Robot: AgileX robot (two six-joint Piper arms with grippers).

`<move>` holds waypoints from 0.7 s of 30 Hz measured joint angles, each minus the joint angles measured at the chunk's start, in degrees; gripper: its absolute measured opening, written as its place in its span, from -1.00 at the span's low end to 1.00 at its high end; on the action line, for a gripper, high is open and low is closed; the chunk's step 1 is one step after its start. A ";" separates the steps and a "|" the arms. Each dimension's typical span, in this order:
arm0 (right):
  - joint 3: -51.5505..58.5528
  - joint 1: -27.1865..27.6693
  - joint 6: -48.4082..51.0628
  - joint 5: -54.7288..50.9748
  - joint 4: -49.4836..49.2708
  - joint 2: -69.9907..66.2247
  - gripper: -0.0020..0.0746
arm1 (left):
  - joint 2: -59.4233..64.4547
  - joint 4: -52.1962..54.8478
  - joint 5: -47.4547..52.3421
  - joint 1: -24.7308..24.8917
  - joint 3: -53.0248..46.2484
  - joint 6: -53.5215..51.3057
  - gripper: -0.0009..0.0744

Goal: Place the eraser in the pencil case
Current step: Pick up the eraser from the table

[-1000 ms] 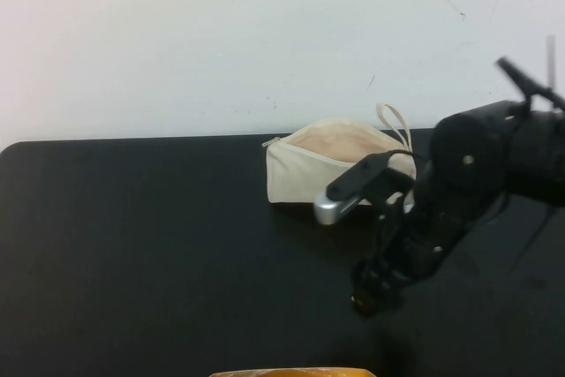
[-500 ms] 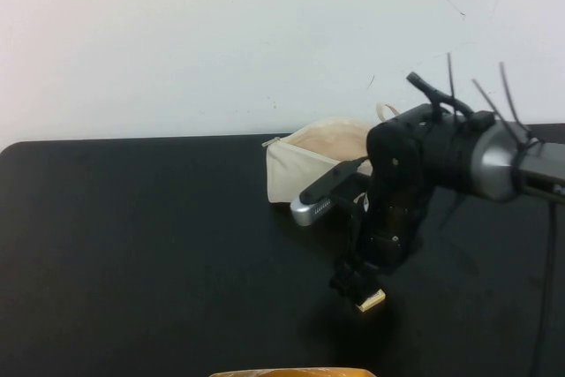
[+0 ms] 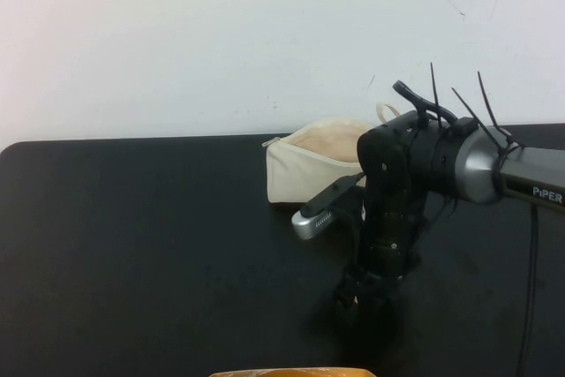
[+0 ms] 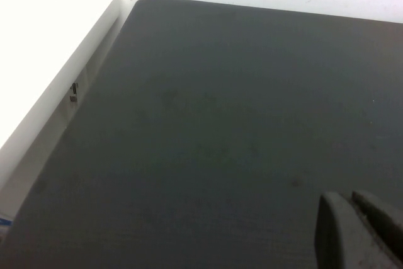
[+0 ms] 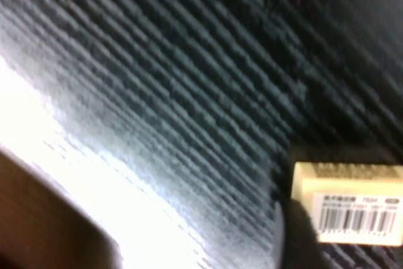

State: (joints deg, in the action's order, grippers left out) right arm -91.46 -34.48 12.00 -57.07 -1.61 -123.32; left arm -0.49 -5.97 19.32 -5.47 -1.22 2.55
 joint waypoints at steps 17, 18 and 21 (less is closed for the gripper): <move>-7.40 0.00 1.44 -2.52 -0.23 6.64 -0.19 | 0.00 0.00 0.00 0.00 0.00 0.00 -0.98; -8.29 0.00 1.44 -1.77 0.09 7.52 -0.19 | 0.00 0.00 0.00 0.00 0.00 0.00 -0.98; -11.71 0.00 1.44 1.43 1.97 8.75 -0.19 | 0.00 0.00 0.00 0.00 0.00 0.00 -0.98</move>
State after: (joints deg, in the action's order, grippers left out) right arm -103.17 -34.48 13.44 -55.64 0.36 -114.57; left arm -0.49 -5.97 19.32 -5.47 -1.22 2.55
